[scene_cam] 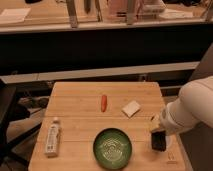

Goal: Place the eraser in the ceramic cup

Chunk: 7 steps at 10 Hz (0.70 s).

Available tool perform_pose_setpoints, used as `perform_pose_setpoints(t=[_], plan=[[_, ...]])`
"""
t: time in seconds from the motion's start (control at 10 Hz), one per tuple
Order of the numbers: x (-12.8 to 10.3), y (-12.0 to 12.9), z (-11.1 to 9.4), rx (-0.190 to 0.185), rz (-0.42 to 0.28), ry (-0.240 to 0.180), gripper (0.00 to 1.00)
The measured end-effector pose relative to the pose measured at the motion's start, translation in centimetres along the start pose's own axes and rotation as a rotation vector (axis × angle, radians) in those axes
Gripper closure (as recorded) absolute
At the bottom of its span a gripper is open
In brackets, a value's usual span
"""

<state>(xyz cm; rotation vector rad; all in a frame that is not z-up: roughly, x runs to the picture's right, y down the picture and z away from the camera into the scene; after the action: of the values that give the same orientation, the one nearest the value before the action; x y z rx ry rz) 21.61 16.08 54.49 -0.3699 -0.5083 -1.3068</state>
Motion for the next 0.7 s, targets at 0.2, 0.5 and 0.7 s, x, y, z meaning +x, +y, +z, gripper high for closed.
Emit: perform_pose_setpoints(t=[0.2,0.5,0.7], plan=[[0.2,0.2,0.9,0.016,-0.037,0.004,1.00],[0.7,1.1,2.3,0.047,-0.111,0.017,1.00],[1.3,2.3,2.9,0.062,-0.132,0.018,1.00]])
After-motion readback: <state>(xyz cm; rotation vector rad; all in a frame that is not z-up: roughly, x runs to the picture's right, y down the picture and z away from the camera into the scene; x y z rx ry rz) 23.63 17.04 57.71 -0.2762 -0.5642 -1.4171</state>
